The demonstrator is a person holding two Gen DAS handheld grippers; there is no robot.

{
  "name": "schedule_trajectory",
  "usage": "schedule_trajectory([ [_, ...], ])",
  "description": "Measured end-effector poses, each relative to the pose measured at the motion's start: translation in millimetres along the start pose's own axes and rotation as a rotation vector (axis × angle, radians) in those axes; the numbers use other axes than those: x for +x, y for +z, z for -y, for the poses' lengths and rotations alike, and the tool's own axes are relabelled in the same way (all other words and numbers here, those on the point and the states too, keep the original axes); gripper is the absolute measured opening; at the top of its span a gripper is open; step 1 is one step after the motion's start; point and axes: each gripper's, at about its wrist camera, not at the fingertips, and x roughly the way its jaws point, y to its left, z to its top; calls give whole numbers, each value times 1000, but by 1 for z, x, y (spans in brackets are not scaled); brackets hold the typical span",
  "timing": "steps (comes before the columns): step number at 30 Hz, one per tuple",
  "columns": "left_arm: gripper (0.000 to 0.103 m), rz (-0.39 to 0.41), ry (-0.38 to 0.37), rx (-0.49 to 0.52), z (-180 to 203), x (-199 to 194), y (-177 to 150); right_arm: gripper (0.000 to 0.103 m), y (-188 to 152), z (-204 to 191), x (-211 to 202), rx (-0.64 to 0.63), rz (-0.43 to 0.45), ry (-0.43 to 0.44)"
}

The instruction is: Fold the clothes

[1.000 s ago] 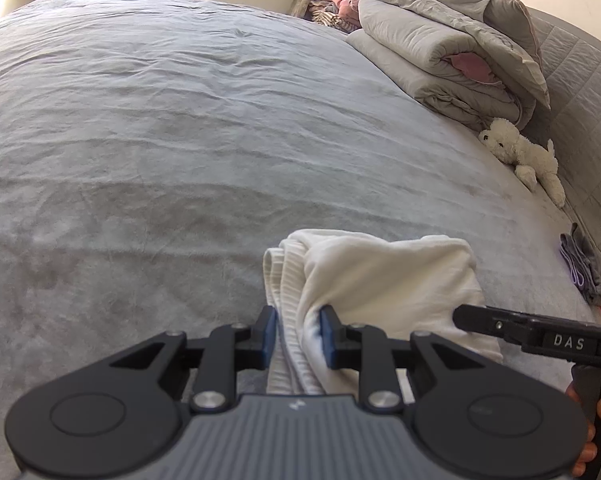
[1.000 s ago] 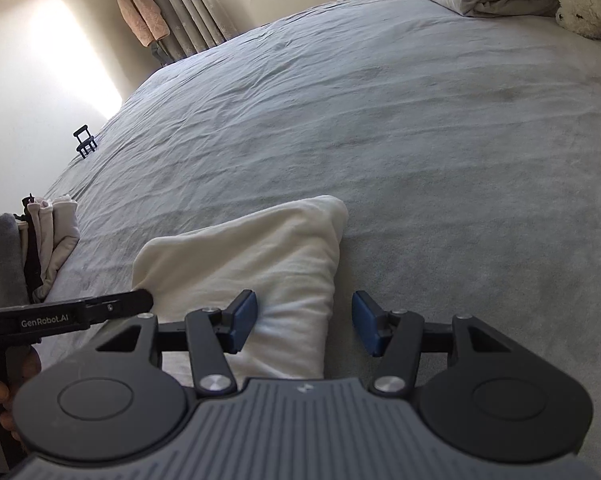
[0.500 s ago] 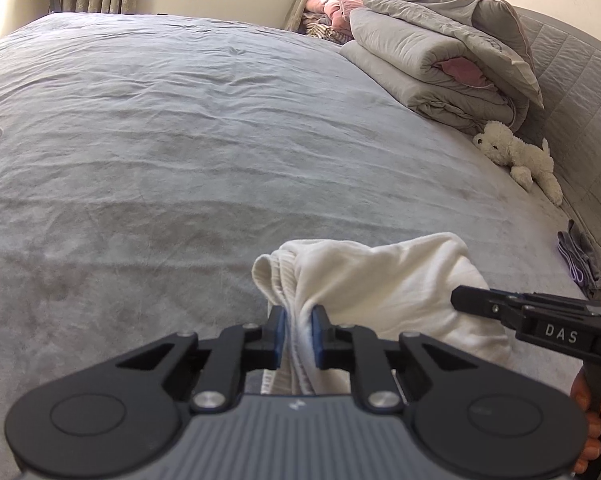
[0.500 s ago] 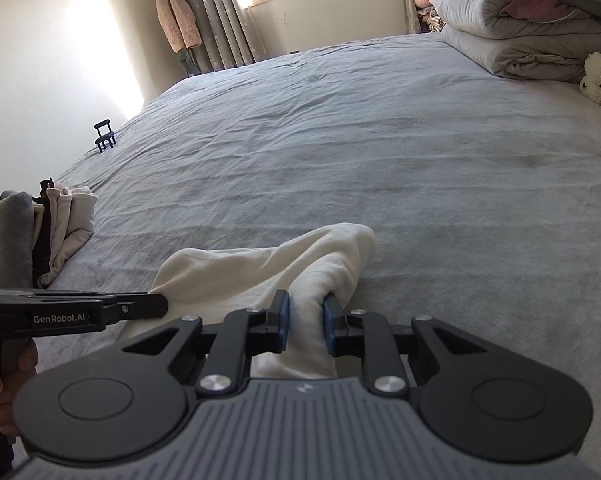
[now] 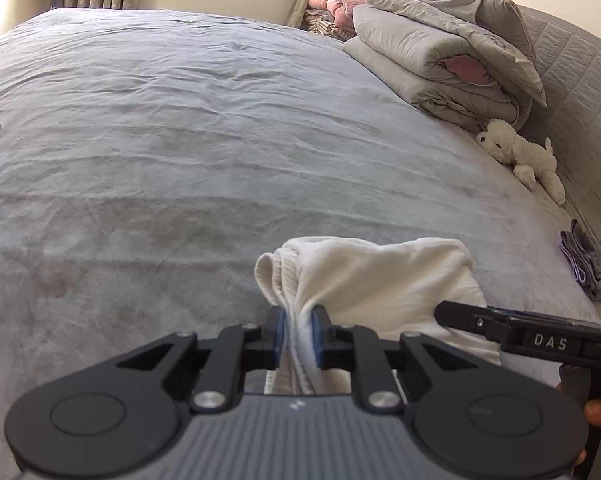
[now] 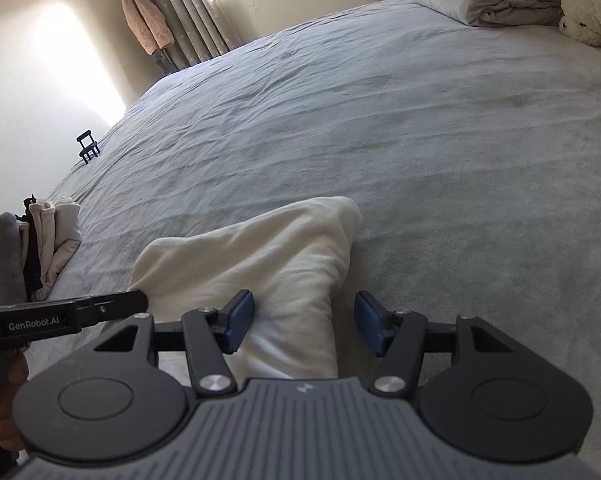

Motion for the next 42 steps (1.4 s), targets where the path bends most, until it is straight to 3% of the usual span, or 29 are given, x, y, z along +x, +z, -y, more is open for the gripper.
schedule_trajectory([
  [1, 15, 0, -1, -2, 0, 0, 0, 42, 0, -3, -1, -21, 9, -3],
  [3, 15, 7, -11, -9, -1, -2, 1, 22, 1, -9, -5, -53, 33, -16],
  [17, 15, 42, -43, -8, 2, -12, 2, 16, 14, -22, -31, -151, 154, -61],
  [20, 15, 27, -25, 12, 4, -7, 0, 16, 15, -14, -23, -133, 105, -80],
  [24, 16, 13, -4, 16, 3, -1, 0, 25, 11, -7, -13, -88, 54, -58],
  [26, 16, 11, -5, 15, 2, -1, 0, 44, 9, -5, -9, -69, 37, -43],
  [27, 16, 11, -3, 18, 2, -1, 0, 61, 8, -5, -8, -64, 34, -38],
  [28, 16, 10, -2, 20, 2, -1, -1, 67, 8, -5, -8, -63, 38, -37],
  [36, 17, -3, -9, -1, -2, 0, 0, 67, 11, 15, 8, 67, 19, -5],
  [42, 18, -5, -7, 4, -1, 1, -1, 67, 13, 18, 13, 103, 25, 72],
])
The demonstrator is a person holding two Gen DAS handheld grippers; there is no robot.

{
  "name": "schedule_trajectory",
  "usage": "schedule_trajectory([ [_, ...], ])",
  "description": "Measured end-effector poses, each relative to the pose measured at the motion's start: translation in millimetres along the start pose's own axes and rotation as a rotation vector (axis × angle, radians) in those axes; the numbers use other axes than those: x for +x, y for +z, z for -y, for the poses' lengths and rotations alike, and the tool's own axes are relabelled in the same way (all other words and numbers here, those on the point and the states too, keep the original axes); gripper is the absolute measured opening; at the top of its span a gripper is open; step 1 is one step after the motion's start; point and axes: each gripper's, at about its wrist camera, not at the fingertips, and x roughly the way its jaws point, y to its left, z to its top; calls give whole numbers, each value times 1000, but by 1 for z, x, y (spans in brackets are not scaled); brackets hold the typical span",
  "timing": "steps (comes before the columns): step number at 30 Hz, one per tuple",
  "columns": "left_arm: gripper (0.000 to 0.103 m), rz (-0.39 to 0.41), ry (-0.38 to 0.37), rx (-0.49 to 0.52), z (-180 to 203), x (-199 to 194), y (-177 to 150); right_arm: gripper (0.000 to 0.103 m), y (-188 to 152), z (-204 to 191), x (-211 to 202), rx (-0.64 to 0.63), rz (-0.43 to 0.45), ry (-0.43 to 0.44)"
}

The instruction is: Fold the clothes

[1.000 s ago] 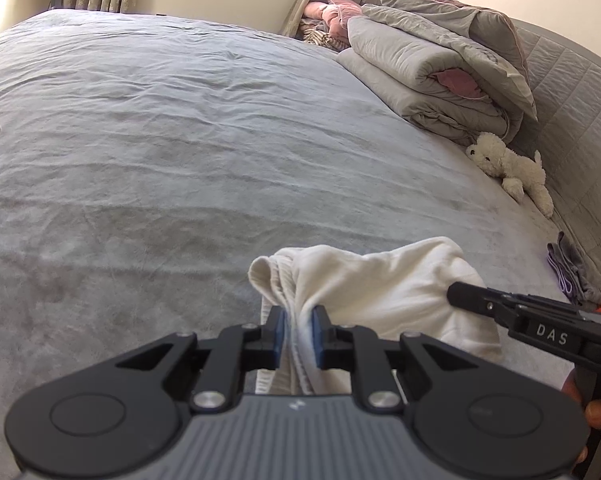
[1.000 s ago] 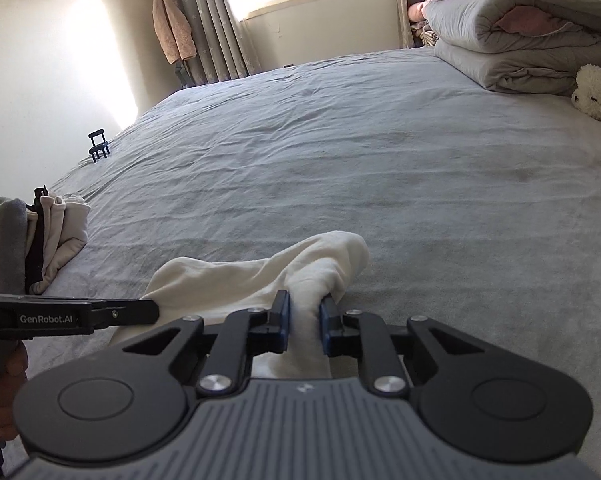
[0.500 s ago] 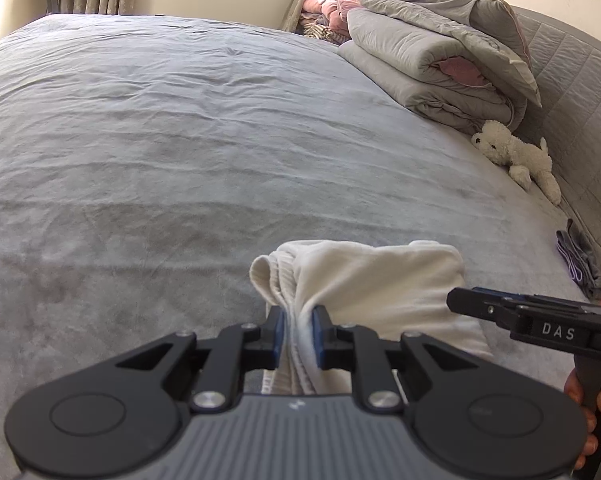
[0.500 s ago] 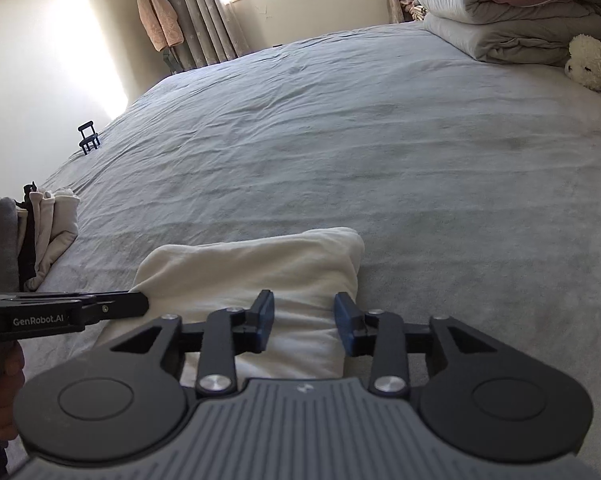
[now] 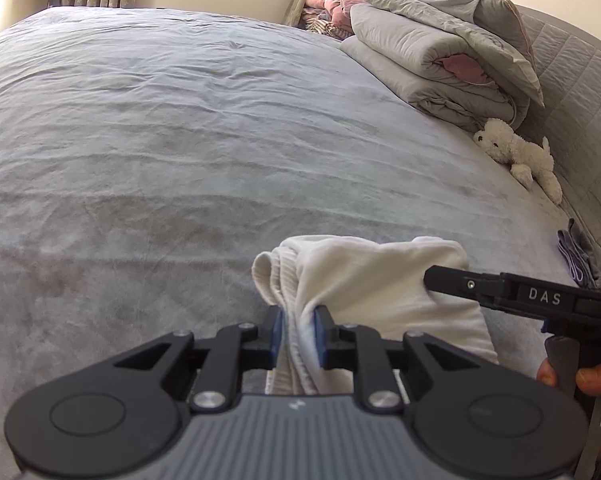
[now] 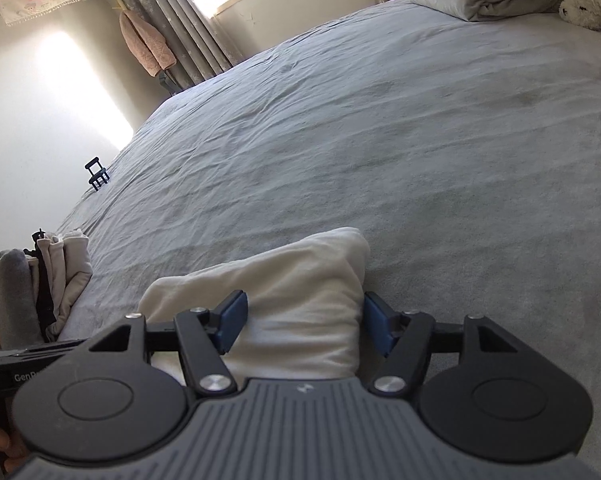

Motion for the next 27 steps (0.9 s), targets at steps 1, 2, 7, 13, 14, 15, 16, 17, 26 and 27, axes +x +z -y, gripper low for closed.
schedule_trajectory([
  [1, 19, 0, 1, 1, 0, 0, 0, 67, 0, -1, 2, -7, 2, -1],
  [2, 19, -1, 1, 2, 0, 0, 0, 67, 0, -2, 4, -15, 4, -1],
  [7, 21, -4, 4, 7, 0, 3, -1, 49, 3, -4, 9, -41, 20, -12],
  [13, 22, -7, 11, 20, 3, 6, -2, 24, 6, -24, 4, -169, 84, -47],
  [14, 22, -8, 11, 19, 3, 6, -2, 24, 6, -27, 3, -192, 90, -56],
  [15, 23, -8, 12, 19, 2, 6, -2, 24, 6, -28, 6, -205, 87, -67],
  [16, 25, -9, 12, 19, 2, 7, -3, 24, 5, -27, 8, -212, 81, -78],
  [17, 27, -9, 14, 21, 2, 7, -3, 24, 5, -25, 12, -210, 71, -90],
  [26, 39, -11, 33, 15, 0, 12, -2, 41, 3, -14, 11, -127, 57, -74],
  [27, 39, -11, 33, 16, 0, 13, -2, 44, 3, -13, 10, -116, 55, -73],
])
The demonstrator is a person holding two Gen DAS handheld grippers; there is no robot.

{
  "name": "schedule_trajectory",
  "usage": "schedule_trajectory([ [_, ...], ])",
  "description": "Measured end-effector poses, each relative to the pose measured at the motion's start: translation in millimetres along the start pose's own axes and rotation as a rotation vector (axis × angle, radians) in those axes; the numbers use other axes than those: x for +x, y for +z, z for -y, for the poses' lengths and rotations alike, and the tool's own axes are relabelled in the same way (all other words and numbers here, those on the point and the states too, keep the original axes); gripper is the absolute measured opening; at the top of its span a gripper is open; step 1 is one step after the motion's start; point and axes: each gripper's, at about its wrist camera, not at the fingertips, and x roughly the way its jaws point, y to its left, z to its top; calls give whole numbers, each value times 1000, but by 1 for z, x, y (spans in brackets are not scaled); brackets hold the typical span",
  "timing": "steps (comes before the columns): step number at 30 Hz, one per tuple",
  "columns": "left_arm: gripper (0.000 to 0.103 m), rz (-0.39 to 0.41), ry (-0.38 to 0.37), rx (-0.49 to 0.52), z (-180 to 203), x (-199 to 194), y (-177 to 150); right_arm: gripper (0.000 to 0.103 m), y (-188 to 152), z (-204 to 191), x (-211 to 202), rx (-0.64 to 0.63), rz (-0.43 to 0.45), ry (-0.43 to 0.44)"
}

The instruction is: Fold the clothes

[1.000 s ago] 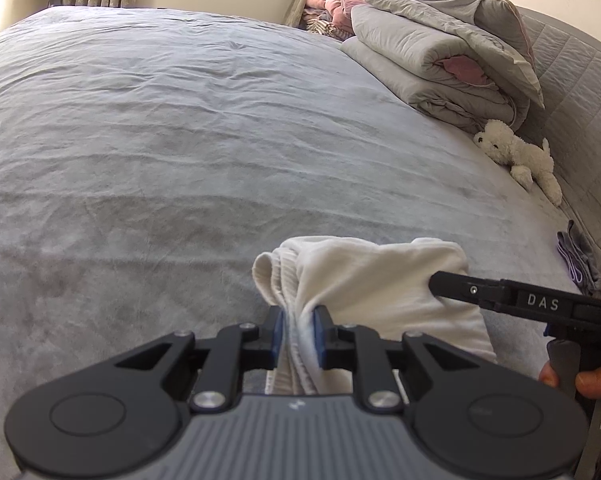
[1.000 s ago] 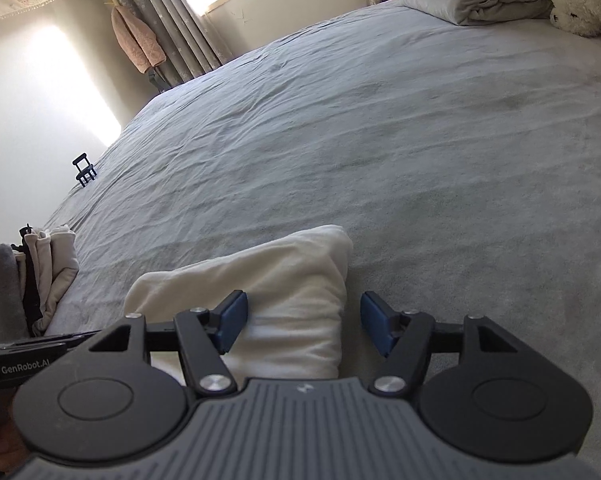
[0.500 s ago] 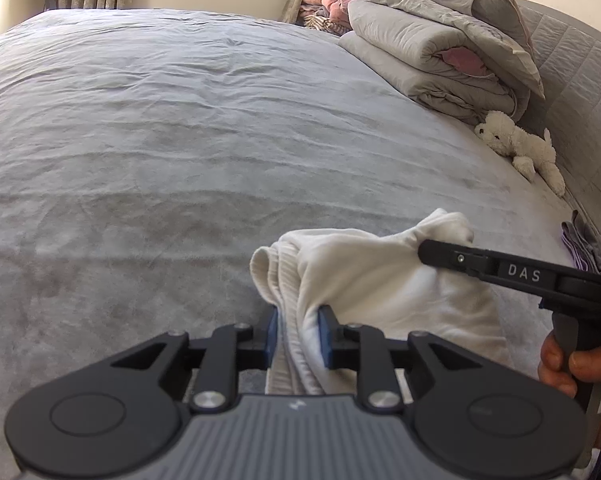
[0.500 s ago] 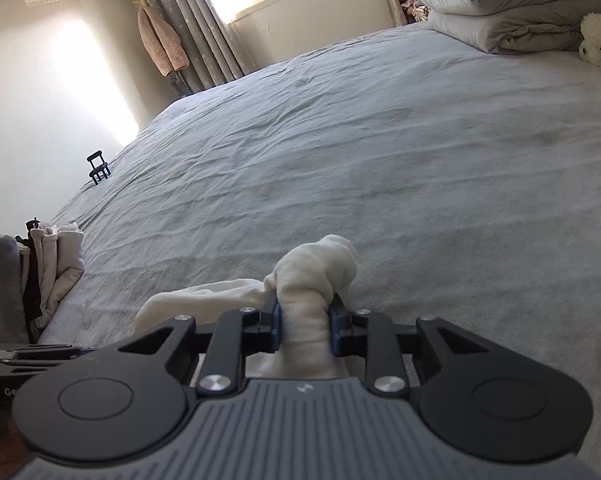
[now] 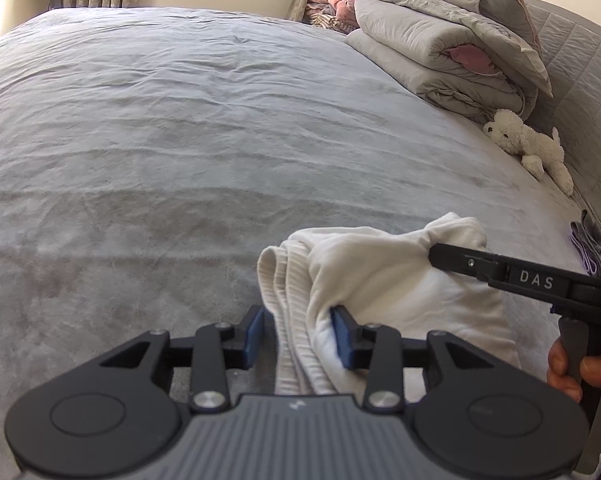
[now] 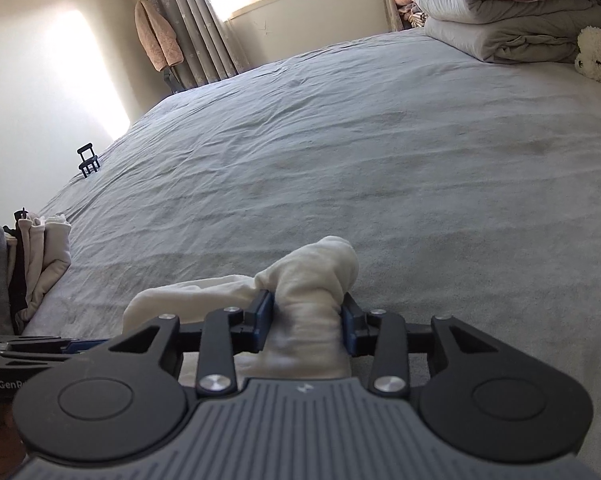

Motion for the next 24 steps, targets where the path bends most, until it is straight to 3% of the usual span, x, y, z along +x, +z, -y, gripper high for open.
schedule_trajectory([
  [10, 41, 0, -6, -5, -2, 2, 0, 50, -4, 5, -2, 48, -14, 7],
  [24, 44, 7, -6, -2, 0, 3, -1, 50, -3, 4, -2, 51, -14, 15],
])
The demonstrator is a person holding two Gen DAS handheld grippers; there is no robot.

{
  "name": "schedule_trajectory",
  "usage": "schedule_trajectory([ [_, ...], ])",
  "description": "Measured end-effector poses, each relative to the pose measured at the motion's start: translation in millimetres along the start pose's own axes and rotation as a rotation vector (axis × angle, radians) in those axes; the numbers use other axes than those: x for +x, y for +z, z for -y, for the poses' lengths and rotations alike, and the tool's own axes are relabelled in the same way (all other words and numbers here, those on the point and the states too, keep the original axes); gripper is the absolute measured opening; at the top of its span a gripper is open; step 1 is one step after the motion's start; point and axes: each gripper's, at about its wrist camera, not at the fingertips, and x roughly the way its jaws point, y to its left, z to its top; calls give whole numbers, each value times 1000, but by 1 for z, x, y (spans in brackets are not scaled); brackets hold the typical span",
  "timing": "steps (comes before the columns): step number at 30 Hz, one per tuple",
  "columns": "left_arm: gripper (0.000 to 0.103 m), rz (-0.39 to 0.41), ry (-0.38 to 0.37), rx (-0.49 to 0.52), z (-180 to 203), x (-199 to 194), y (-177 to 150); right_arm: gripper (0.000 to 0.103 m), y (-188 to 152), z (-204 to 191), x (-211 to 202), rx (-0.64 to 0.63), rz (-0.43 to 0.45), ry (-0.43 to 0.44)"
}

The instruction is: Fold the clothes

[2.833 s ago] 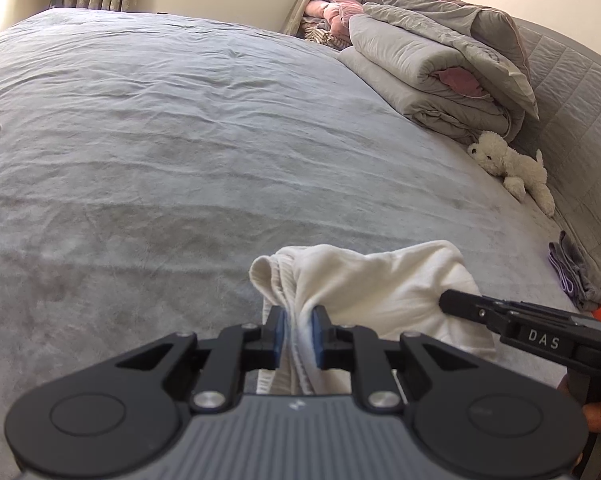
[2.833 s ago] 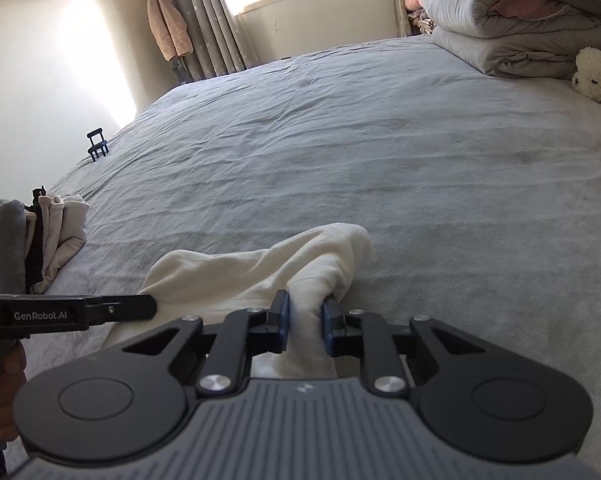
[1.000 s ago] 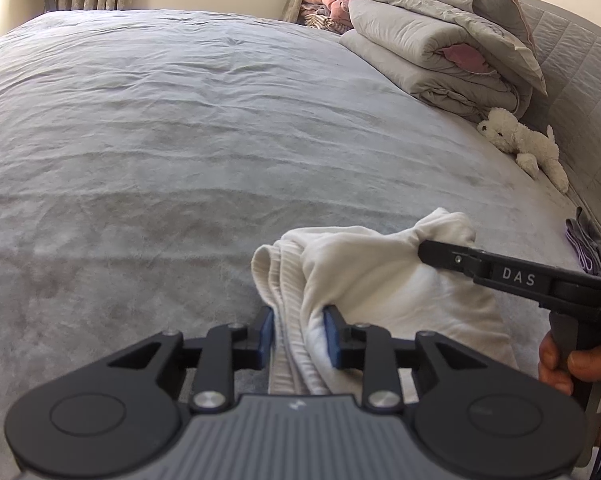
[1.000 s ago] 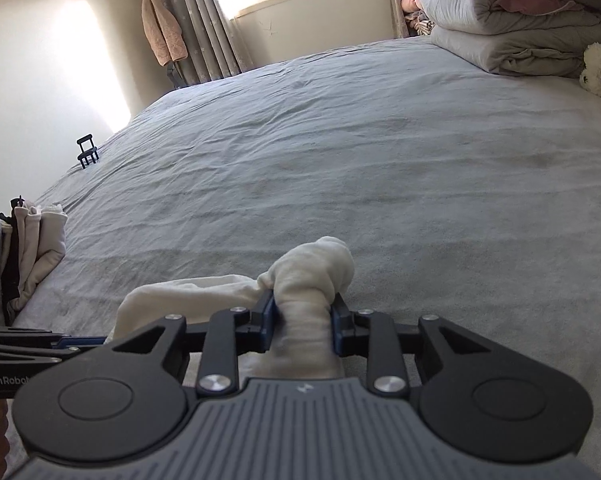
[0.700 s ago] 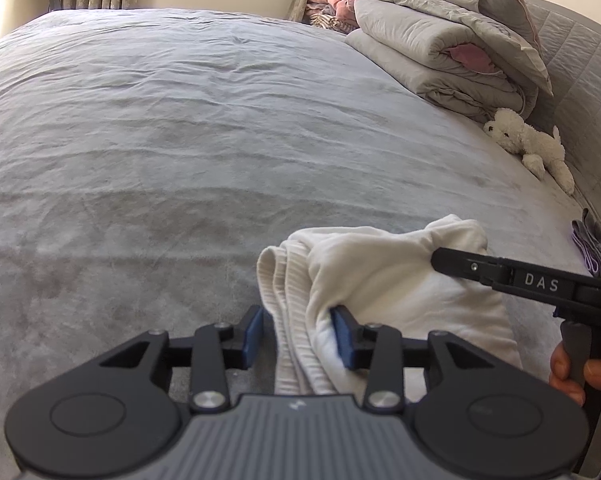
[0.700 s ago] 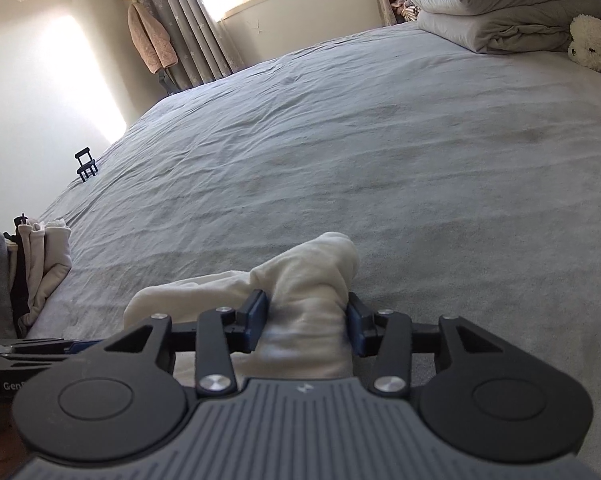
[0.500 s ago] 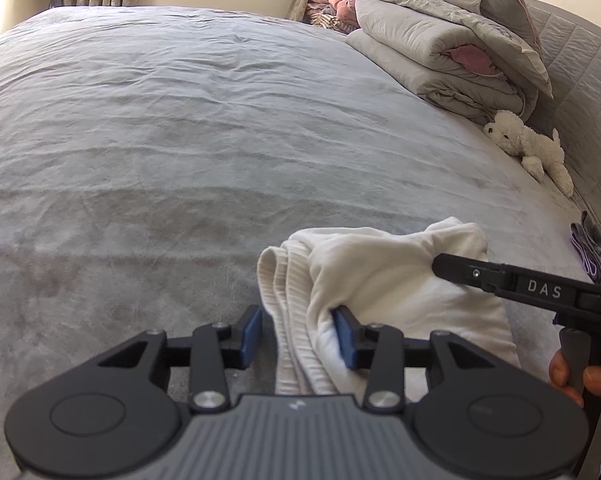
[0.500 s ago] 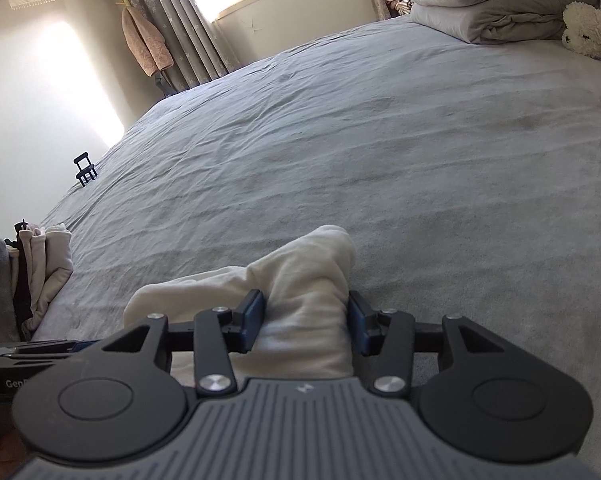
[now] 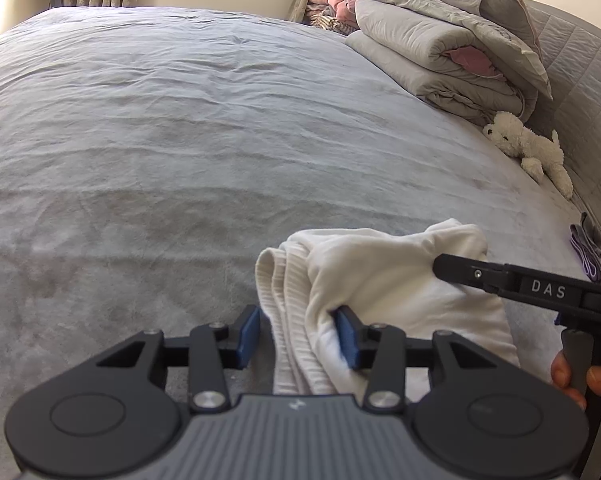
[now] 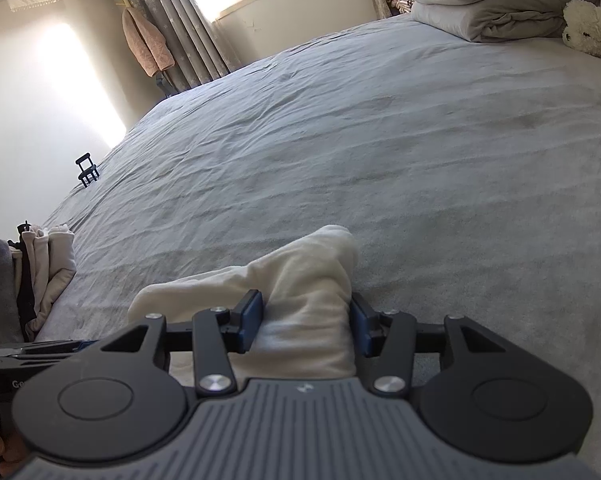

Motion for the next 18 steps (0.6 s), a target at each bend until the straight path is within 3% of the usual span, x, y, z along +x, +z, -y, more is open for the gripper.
schedule_trajectory([
  [6, 44, 5, 2, 7, 1, 1, 0, 48, 0, -7, 12, -82, 1, 4],
  [8, 45, 6, 4, 8, 1, 1, 0, 30, 1, -10, 10, -100, 13, -1],
  [10, 44, 10, 5, 9, 2, 0, -1, 24, 3, -15, 4, -126, 37, -11],
  [12, 40, 15, 5, 10, 2, -1, -1, 23, 4, -21, -3, -152, 66, -16],
  [14, 30, 17, -3, 3, 2, -2, 0, 23, 6, -27, -7, -173, 86, -20],
  [18, 24, 26, -18, -7, 1, -5, 2, 23, 8, -34, -12, -204, 104, -26],
])
